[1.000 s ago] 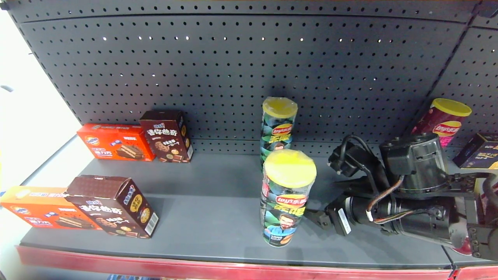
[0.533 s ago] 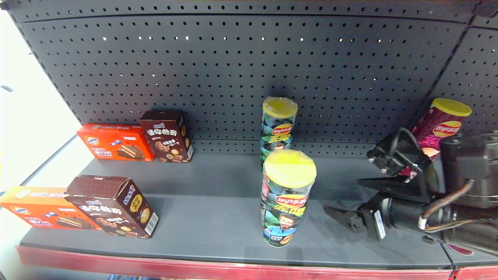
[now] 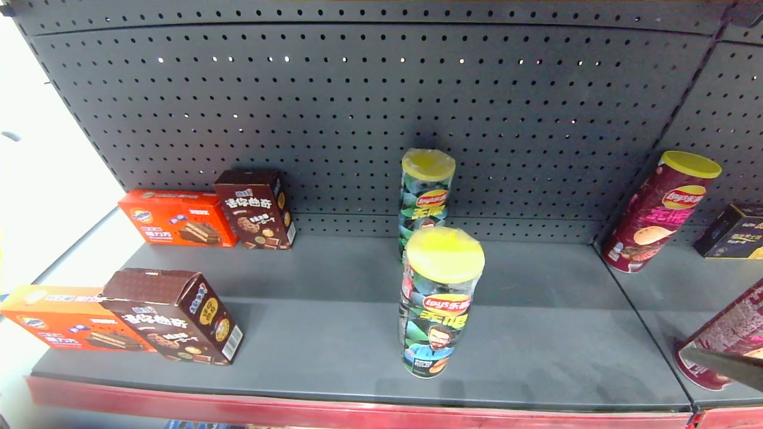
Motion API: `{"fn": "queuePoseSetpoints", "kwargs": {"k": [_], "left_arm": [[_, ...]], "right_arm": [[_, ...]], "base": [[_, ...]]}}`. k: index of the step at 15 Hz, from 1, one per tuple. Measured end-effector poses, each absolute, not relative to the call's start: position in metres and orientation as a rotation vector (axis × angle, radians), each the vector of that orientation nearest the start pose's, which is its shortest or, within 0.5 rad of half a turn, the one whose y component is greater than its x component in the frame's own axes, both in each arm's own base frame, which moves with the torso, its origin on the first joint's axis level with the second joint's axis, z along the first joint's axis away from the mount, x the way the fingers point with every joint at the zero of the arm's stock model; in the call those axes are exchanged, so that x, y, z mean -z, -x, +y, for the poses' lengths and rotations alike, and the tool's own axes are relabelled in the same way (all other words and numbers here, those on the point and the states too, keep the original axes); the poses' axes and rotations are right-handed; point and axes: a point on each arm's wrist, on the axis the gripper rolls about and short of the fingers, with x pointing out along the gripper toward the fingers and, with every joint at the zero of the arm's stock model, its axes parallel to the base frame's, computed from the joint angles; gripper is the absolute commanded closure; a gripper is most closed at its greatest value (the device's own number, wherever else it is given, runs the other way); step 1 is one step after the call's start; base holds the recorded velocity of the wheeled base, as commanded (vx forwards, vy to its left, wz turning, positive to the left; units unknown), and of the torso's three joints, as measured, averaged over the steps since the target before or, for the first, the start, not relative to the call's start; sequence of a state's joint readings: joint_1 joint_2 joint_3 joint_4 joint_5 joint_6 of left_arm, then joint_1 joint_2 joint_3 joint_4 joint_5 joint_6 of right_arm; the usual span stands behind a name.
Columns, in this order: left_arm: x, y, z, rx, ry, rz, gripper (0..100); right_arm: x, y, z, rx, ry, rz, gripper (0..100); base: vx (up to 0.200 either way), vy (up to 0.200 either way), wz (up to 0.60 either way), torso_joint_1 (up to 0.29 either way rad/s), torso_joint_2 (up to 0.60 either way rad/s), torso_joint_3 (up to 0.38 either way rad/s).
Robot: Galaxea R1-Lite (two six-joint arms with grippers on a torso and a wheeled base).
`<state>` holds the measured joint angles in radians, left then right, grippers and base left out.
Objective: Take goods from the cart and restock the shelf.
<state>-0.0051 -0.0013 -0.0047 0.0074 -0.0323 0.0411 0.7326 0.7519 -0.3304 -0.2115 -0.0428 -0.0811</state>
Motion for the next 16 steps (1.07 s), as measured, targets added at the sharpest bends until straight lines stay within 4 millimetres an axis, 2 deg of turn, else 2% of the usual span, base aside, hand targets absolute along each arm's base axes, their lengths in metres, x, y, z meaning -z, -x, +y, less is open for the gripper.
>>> {"fn": "queuePoseSetpoints", "kwargs": {"k": [3, 7, 13, 16], "left_arm": [[-0.076, 0.023, -0.001, 0.038, -0.042, 0.001, 0], [-0.076, 0.023, -0.001, 0.038, -0.049, 0.000, 0], [-0.076, 0.023, -0.001, 0.036, -0.049, -0.001, 0], [-0.076, 0.023, -0.001, 0.036, -0.049, -0.001, 0]], "right_arm": [[-0.143, -0.021, 0.019, -0.713, 0.140, 0.155, 0], [-0.092, -0.001, -0.001, -0.594, 0.116, 0.221, 0], [-0.083, 0.004, -0.002, -0.138, 0.045, 0.229, 0], [-0.079, 0.013, -0.002, 0.023, 0.019, 0.128, 0]], "base": [[0.000, 0.000, 0.00, 0.000, 0.00, 0.000], [0.000, 0.000, 0.00, 0.000, 0.00, 0.000], [0.000, 0.000, 0.00, 0.000, 0.00, 0.000], [0.000, 0.000, 0.00, 0.000, 0.00, 0.000]]}}
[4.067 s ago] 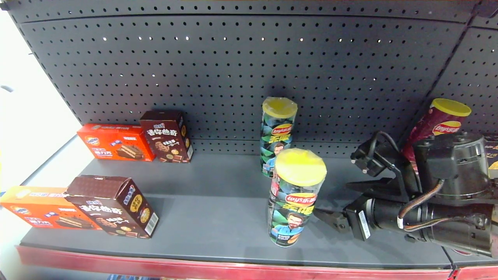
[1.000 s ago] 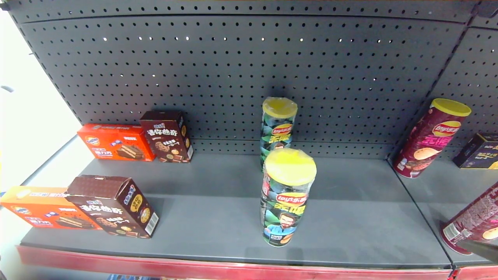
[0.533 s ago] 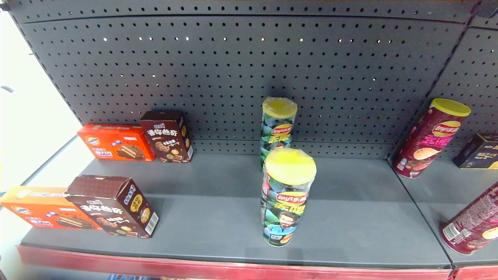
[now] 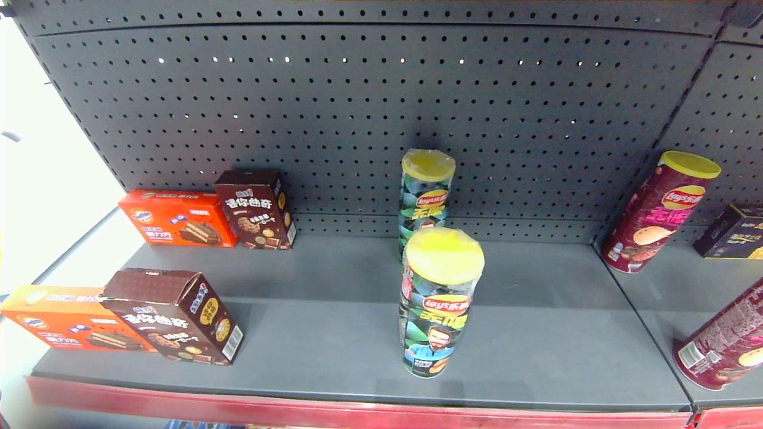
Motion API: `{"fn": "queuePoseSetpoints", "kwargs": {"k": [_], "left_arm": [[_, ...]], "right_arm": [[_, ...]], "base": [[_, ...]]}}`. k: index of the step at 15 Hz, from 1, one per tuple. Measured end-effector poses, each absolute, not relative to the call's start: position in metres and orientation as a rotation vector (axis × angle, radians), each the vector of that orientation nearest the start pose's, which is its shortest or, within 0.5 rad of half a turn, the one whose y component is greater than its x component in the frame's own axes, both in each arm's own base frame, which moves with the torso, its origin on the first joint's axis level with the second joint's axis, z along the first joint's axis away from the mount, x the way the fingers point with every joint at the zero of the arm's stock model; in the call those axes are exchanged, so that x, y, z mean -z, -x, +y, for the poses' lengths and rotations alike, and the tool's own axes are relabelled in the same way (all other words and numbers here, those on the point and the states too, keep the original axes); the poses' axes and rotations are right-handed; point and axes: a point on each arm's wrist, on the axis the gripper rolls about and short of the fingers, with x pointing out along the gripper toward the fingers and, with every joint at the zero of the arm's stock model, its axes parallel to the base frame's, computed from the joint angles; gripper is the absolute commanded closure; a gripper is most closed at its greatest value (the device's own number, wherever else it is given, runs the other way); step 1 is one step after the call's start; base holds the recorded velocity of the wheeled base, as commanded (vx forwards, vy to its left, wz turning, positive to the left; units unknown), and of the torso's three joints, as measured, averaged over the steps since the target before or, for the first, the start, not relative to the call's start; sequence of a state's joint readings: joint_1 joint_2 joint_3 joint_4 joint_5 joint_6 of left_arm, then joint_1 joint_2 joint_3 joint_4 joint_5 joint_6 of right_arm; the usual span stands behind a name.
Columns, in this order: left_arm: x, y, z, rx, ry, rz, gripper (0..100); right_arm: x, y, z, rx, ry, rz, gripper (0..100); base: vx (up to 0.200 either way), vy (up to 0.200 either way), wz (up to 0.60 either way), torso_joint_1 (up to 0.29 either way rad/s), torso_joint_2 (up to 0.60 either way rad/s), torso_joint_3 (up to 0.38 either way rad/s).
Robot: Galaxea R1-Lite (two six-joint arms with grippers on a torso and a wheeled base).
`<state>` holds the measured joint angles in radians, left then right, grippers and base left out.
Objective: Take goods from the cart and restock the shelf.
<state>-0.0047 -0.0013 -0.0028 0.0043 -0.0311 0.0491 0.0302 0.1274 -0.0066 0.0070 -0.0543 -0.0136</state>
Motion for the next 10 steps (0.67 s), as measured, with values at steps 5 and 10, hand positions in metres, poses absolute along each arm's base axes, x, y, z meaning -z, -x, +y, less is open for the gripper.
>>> {"fn": "queuePoseSetpoints", "kwargs": {"k": [5, 10], "left_arm": [[-0.0756, 0.0230, -0.0005, 0.032, -0.060, -0.002, 0], [-0.0754, 0.0229, -0.0006, 0.036, -0.104, -0.003, 0]], "right_arm": [[-0.0766, 0.0217, -0.0020, 0.066, -0.037, 0.014, 0], [-0.0761, 0.0226, 0.0003, -0.036, -0.002, 0.001, 0]], "base": [[0.000, 0.000, 0.00, 0.000, 0.00, 0.000], [0.000, 0.000, 0.00, 0.000, 0.00, 0.000]]}}
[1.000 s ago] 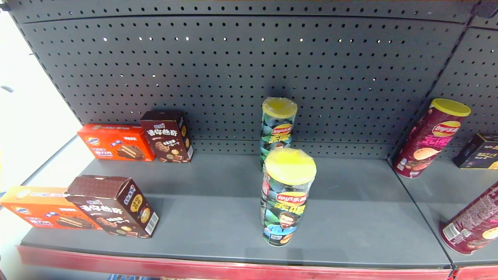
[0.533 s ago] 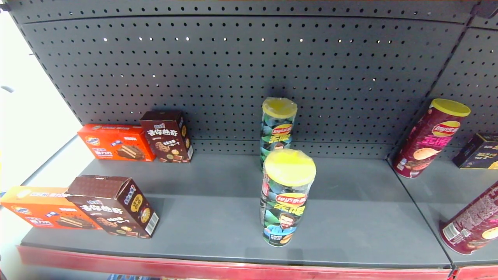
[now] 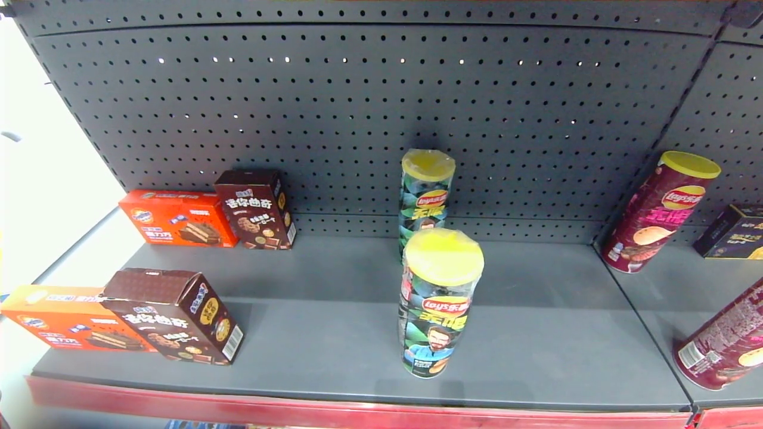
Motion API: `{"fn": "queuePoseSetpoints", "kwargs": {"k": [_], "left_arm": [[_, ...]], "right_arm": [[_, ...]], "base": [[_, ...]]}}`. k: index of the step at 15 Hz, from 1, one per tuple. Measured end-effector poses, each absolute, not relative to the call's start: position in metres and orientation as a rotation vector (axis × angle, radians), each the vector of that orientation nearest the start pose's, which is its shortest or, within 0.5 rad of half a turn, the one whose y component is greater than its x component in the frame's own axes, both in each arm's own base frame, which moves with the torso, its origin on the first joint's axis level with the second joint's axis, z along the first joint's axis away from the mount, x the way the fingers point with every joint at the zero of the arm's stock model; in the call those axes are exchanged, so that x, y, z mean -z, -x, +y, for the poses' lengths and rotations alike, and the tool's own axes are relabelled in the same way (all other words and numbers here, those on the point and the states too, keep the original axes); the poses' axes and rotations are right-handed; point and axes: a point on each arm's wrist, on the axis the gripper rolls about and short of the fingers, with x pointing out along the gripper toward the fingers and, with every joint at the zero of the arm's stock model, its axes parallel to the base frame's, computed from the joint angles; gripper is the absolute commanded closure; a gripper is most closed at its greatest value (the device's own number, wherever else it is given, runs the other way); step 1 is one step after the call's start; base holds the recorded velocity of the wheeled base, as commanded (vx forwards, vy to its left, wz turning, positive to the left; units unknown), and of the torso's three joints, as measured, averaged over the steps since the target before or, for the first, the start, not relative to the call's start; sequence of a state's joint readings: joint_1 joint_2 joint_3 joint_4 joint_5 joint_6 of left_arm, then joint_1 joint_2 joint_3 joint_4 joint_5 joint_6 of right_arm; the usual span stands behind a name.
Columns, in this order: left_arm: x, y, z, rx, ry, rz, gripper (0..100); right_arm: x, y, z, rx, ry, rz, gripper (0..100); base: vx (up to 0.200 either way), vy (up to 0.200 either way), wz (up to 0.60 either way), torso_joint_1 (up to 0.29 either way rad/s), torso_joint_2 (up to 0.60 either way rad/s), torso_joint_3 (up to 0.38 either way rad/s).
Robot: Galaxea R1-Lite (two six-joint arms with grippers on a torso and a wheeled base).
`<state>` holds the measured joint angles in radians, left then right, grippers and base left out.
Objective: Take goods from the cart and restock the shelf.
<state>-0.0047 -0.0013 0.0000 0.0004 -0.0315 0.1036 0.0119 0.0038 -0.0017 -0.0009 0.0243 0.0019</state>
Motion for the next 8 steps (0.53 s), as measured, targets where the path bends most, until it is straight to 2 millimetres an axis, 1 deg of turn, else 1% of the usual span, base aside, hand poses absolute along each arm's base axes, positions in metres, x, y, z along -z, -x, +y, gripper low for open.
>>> {"fn": "queuePoseSetpoints", "kwargs": {"k": [2, 4, 8], "left_arm": [[-0.0754, 0.0230, -0.0007, 0.042, -0.097, -0.002, 0], [-0.0756, 0.0230, -0.0007, 0.039, -0.095, -0.001, 0], [-0.0757, 0.0231, -0.0008, 0.044, -0.095, -0.001, 0]], "right_arm": [[-0.0760, 0.0227, -0.0003, -0.009, -0.007, 0.001, 0], [-0.0759, 0.0228, -0.0017, 0.058, -0.009, 0.002, 0], [-0.0760, 0.0228, -0.0018, 0.059, -0.003, 0.001, 0]], "base": [[0.000, 0.000, 0.00, 0.000, 0.00, 0.000], [0.000, 0.000, 0.00, 0.000, 0.00, 0.000], [0.000, 0.000, 0.00, 0.000, 0.00, 0.000]]}}
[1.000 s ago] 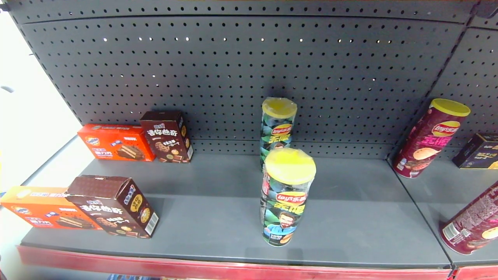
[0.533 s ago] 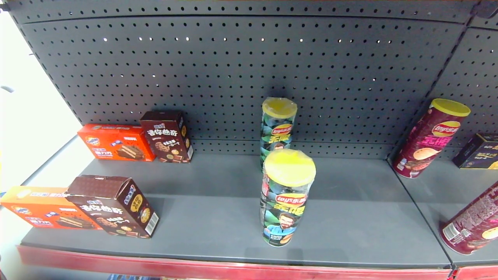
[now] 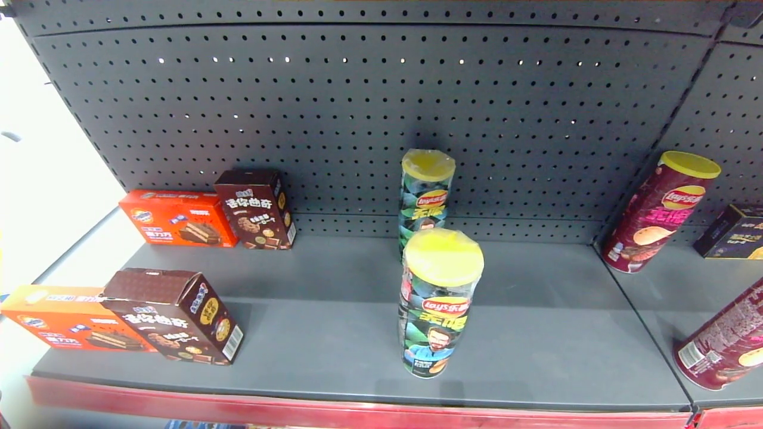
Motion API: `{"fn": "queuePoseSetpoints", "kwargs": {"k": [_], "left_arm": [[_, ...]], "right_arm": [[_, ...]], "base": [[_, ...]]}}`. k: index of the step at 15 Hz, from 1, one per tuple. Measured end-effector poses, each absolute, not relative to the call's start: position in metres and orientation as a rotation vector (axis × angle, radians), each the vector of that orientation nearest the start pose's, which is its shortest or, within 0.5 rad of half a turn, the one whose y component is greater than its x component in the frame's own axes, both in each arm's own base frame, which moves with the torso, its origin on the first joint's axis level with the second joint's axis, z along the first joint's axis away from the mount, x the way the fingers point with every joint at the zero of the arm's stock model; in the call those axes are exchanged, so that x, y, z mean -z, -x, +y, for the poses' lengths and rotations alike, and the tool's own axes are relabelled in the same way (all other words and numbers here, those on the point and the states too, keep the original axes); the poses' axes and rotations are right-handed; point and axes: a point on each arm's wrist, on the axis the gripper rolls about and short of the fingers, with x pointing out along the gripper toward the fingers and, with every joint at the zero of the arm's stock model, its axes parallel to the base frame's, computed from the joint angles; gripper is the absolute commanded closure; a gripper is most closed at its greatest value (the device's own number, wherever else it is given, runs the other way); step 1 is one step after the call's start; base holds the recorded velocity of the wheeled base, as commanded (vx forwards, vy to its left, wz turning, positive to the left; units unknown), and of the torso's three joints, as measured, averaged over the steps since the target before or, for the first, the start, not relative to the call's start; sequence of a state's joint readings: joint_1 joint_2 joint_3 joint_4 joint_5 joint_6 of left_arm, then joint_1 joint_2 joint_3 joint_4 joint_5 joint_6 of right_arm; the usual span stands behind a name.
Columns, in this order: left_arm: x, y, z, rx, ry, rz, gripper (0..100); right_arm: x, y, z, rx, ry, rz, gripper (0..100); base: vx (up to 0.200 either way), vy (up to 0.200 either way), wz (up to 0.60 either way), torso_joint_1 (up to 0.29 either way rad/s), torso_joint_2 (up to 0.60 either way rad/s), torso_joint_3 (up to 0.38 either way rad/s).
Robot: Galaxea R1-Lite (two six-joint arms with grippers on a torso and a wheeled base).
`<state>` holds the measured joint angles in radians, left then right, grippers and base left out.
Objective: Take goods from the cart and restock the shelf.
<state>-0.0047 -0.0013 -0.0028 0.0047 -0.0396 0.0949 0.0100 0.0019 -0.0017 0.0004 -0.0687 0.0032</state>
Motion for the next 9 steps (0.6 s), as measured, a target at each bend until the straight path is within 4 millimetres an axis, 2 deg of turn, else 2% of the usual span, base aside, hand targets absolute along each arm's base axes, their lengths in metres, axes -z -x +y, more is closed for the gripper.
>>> {"fn": "queuePoseSetpoints", "kwargs": {"k": [9], "left_arm": [[-0.0754, 0.0231, -0.0009, 0.047, -0.073, 0.000, 0]], "right_arm": [[-0.0758, 0.0228, -0.0017, 0.056, 0.001, 0.001, 0]], "base": [[0.000, 0.000, 0.00, 0.000, 0.00, 0.000]]}}
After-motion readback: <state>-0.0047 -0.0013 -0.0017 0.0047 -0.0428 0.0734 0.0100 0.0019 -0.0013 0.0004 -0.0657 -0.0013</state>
